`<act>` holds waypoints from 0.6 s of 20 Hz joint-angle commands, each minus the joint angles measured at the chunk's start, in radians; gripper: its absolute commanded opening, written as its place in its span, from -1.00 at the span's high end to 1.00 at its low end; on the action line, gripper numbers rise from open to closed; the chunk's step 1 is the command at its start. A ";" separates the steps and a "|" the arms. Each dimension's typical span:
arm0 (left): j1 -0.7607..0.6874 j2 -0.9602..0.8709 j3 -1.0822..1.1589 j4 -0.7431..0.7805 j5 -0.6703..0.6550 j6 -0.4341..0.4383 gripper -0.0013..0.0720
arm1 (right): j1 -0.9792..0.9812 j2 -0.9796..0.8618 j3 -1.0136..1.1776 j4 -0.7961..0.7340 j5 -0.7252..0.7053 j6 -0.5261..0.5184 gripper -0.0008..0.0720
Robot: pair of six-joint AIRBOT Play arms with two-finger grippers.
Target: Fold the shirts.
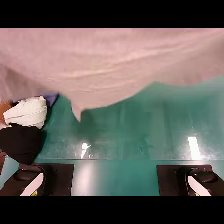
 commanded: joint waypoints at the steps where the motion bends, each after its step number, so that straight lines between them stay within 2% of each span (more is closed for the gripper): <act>1: 0.001 -0.070 -0.008 0.016 -0.010 -0.006 0.92 | -0.068 -0.031 0.029 -0.032 0.101 0.012 0.94; 4: 0.001 -0.178 -0.133 0.023 -0.060 -0.006 0.91 | -0.090 -0.164 0.011 -0.029 0.245 0.012 0.94; 6: 0.001 -0.274 -0.224 0.031 -0.121 -0.005 0.91 | -0.090 -0.256 -0.086 0.003 0.283 0.011 0.94; 9: 0.001 -0.441 -0.367 0.047 -0.149 -0.004 0.91 | -0.092 -0.407 -0.259 0.065 0.256 -0.024 0.94; 12: 0.001 -0.610 -0.473 0.050 -0.070 0.013 0.91 | -0.092 -0.562 -0.369 0.064 0.122 -0.074 0.94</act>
